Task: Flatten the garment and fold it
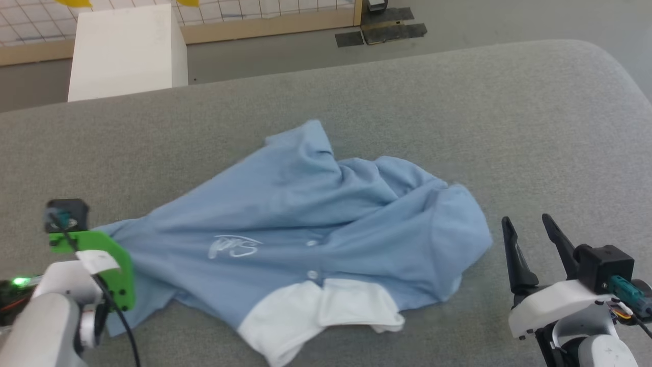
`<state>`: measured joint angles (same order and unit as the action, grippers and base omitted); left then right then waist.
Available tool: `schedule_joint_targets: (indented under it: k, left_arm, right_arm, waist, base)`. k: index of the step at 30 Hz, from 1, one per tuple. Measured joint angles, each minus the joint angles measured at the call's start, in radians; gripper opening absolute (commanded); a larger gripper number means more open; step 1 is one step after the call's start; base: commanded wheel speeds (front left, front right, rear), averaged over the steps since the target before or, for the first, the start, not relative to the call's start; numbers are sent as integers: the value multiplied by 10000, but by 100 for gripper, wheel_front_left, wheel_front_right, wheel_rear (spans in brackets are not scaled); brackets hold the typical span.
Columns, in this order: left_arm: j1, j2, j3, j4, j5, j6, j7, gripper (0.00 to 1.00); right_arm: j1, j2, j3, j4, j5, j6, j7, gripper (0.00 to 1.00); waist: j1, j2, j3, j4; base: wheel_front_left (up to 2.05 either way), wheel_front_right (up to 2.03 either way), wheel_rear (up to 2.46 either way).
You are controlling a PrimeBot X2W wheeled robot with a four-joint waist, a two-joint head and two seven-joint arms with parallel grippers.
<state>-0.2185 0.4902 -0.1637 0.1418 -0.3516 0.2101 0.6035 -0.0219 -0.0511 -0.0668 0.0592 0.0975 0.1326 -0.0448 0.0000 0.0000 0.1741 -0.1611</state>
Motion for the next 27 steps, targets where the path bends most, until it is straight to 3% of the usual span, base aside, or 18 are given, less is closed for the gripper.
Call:
schedule_joint_targets:
  k: [4,5,6,7,13,19,22,27]
  left_arm:
    - [-147,67,477,813,-82,328,-510,0]
    - [-210,23,573,995,-82,426,-842,16]
    - [-265,-10,619,1122,-84,464,-1122,80]
    - [-314,-52,633,1252,-81,466,-1494,100]
    - [-355,-972,782,1369,-169,460,-4063,100]
    - [26,-2171,1012,859,-587,307,-7396,100]
    - [382,-2602,945,662,-591,221,-8261,100]
    - [577,-3083,917,138,-370,-71,-8562,100]
  right_arm:
    - [-231,2,92,61,2,0,-10,100]
    - [-274,0,127,86,2,0,-10,100]
    - [-299,2,150,115,2,0,-10,100]
    - [-337,2,186,153,2,0,-8,100]
    - [-398,2,303,360,-75,0,380,100]
    - [-398,-2,353,782,-301,0,1981,100]
    - [-545,0,242,1252,-372,0,3133,100]
    - [-1285,-2,403,1885,-451,-2,4663,100]
  waist:
    - [0,0,248,72]
    - [0,0,308,88]
    - [0,0,349,99]
    - [0,0,395,111]
    - [0,0,420,298]
    - [0,0,193,614]
    - [0,0,98,803]
    - [0,0,60,1155]
  base:
    - [0,0,0]
    - [0,0,0]
    - [0,0,0]
    - [0,0,0]
    - [0,0,0]
    - [0,0,0]
    - [0,0,0]
    - [0,0,0]
